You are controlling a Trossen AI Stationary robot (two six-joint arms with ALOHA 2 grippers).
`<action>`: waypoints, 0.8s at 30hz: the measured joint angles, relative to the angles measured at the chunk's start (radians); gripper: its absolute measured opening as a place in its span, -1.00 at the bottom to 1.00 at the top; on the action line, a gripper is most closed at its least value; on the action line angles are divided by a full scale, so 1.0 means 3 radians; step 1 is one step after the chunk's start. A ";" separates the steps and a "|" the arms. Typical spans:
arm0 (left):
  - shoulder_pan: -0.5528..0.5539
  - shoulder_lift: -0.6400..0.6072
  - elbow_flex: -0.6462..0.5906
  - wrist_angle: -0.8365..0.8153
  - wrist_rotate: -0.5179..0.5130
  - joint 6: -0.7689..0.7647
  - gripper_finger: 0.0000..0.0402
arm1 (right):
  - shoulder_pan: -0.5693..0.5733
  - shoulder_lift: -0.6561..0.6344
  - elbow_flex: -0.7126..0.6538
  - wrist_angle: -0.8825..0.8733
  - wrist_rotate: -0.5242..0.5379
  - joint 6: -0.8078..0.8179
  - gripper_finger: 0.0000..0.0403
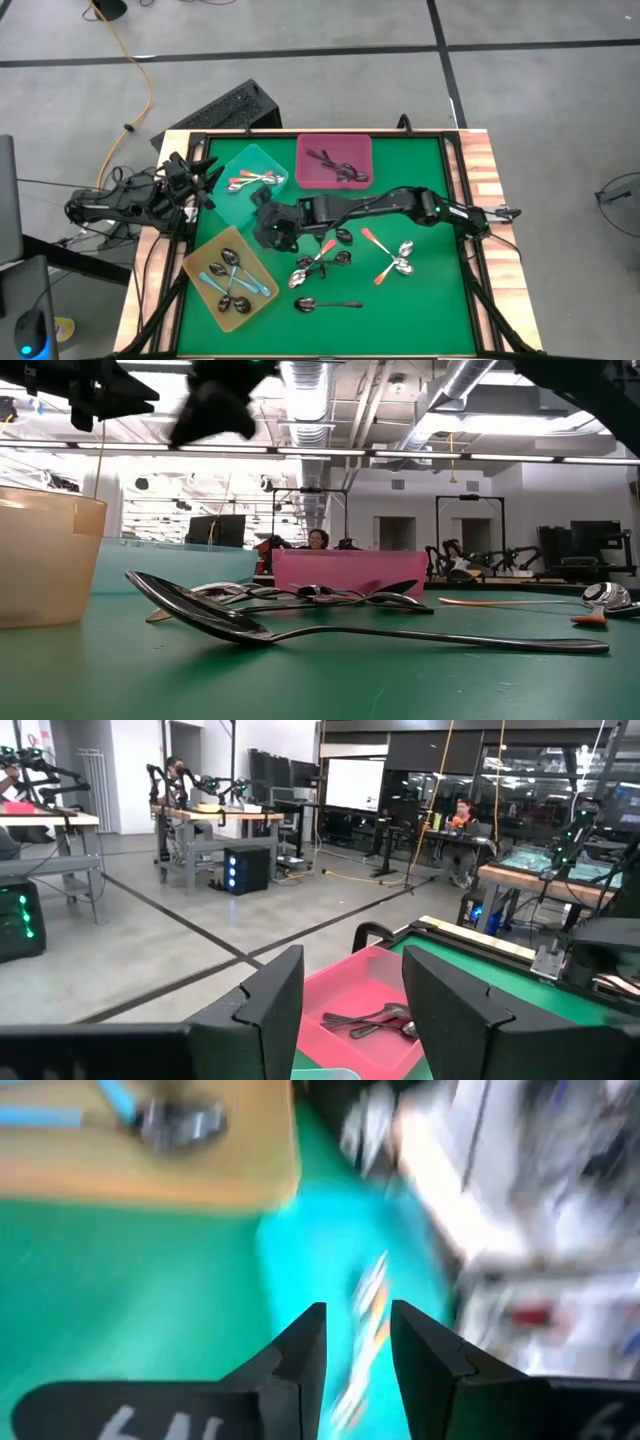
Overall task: Sort silverware by color (type)
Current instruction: Put the orange spoon into the blue bin
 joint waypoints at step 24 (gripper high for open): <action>0.0000 0.0000 0.0000 -0.0092 0.0000 0.0031 -0.21 | 0.0136 -0.0371 -0.1168 -0.2872 -0.0396 0.3683 -0.39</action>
